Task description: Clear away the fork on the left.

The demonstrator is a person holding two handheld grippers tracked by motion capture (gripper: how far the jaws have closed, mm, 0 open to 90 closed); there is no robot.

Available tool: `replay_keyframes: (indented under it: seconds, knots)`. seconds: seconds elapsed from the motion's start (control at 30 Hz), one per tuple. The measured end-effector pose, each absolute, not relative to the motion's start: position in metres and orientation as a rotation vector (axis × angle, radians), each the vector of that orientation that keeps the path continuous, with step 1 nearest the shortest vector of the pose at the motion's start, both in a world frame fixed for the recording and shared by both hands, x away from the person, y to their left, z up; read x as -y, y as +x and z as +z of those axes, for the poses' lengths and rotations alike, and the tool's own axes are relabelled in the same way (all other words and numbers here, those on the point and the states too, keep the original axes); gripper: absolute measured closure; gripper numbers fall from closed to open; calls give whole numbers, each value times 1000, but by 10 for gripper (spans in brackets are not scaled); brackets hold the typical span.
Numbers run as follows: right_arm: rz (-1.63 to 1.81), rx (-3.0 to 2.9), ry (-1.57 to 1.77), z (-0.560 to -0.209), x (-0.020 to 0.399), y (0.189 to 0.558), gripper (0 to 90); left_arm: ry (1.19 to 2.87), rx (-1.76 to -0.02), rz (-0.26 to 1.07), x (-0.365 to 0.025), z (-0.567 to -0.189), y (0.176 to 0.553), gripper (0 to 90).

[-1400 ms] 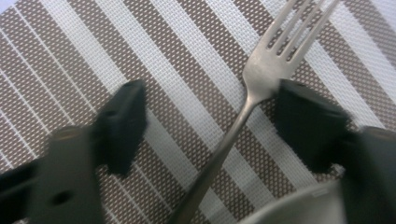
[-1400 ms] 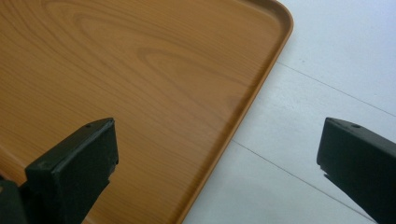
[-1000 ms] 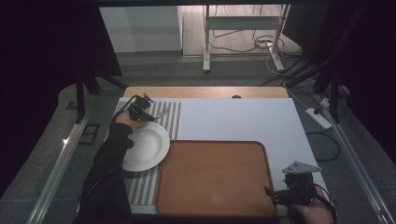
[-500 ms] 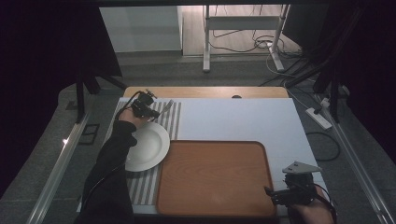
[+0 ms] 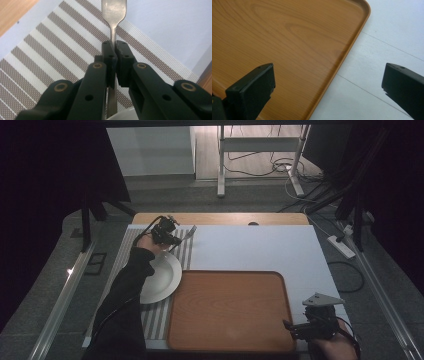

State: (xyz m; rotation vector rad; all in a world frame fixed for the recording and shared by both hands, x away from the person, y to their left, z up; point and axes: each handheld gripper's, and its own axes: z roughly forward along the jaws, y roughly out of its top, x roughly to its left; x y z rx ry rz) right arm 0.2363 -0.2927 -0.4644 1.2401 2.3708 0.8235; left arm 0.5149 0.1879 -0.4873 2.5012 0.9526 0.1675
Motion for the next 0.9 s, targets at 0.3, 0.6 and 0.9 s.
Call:
replay_keyframes:
  seconds: [0.3,0.6,0.9]
  knots:
    - [824,-2372,1239,-464,293,236,0,2537,-890,167,-172,-476,511,867]
    - [824,-2373,1236,-464,293,236,0,2593,-775,162,-140,-467,502,867]
    - [828,-2373,1235,-464,293,236,0,2638,-698,128,-105,-467,489,866]
